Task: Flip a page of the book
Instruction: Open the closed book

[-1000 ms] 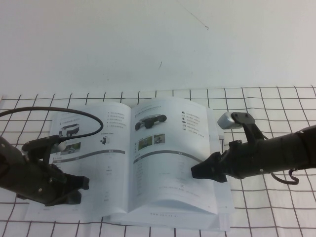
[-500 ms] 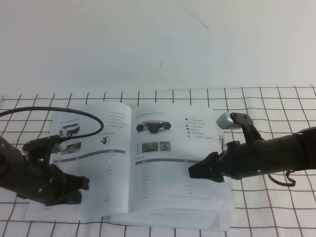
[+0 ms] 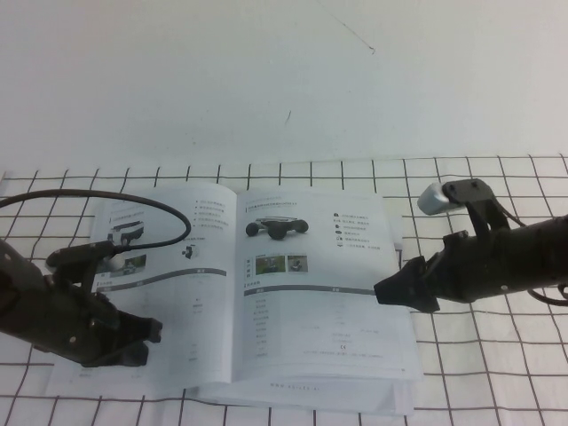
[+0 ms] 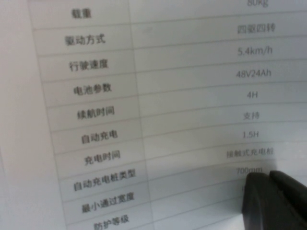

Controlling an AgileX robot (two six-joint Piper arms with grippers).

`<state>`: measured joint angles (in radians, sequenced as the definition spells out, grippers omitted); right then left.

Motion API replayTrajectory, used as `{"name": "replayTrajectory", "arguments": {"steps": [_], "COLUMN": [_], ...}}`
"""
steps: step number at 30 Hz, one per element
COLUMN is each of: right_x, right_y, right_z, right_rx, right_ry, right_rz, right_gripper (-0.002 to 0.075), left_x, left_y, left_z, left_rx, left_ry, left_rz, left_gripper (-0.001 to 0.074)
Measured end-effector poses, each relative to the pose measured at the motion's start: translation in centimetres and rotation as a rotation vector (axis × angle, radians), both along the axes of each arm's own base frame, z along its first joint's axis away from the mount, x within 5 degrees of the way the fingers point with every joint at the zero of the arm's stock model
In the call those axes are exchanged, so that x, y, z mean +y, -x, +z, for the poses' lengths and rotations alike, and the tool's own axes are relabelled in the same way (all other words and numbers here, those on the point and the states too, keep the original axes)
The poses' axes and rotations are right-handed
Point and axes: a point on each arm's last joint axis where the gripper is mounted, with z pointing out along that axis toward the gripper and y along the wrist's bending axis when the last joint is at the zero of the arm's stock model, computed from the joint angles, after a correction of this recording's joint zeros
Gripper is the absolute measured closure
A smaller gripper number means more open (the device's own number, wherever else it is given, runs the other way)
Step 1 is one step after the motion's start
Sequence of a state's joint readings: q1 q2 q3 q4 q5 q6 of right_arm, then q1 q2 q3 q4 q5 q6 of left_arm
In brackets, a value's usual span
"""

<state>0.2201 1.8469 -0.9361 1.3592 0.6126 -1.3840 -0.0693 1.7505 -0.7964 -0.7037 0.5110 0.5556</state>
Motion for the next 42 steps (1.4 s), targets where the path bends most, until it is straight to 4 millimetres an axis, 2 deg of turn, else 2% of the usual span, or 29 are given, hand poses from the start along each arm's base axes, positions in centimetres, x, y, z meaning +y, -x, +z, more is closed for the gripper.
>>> {"name": "replayTrajectory", "arguments": {"steps": [5, 10, 13, 17, 21, 25, 28, 38, 42], "right_x": [-0.3, -0.3, -0.3, -0.3, -0.3, -0.2, -0.1, 0.1, 0.1], "right_y": [0.3, 0.2, 0.2, 0.1, 0.1, 0.1, 0.2, 0.4, 0.4], "right_z": [-0.3, -0.5, -1.3, -2.5, -2.7, -2.7, -2.7, -2.5, -2.5], "right_rx": [0.017, 0.024, 0.055, 0.091, 0.102, 0.103, 0.106, 0.122, 0.123], "right_ry": [0.050, 0.057, 0.058, 0.064, 0.060, 0.050, 0.038, 0.007, 0.003], "right_rz": [0.033, 0.019, 0.010, 0.011, 0.007, 0.010, 0.013, 0.038, 0.037], "right_gripper": [0.0191, 0.0186, 0.0186, 0.0186, 0.0186, 0.0186, 0.0186, 0.0186, 0.0186], "left_x": [0.0, -0.1, 0.0, 0.2, 0.6, 1.4, 2.3, 2.8, 2.7], "left_y": [-0.4, -1.8, -2.4, -2.8, -2.4, -2.0, -2.2, -3.1, -3.4], "left_z": [0.2, 0.9, 1.5, 3.3, 5.8, 6.9, 6.5, 1.5, 1.3], "left_rx": [-0.007, -0.039, -0.065, -0.118, -0.186, -0.208, -0.195, -0.041, -0.037], "left_ry": [-0.005, -0.008, -0.030, -0.058, -0.103, -0.174, -0.215, -0.225, -0.223], "left_rz": [-0.019, -0.029, -0.034, -0.036, -0.036, -0.010, 0.027, 0.048, 0.046], "left_gripper": [0.0738, 0.0738, 0.0738, 0.0738, 0.0738, 0.0738, 0.0738, 0.0737, 0.0737]}}
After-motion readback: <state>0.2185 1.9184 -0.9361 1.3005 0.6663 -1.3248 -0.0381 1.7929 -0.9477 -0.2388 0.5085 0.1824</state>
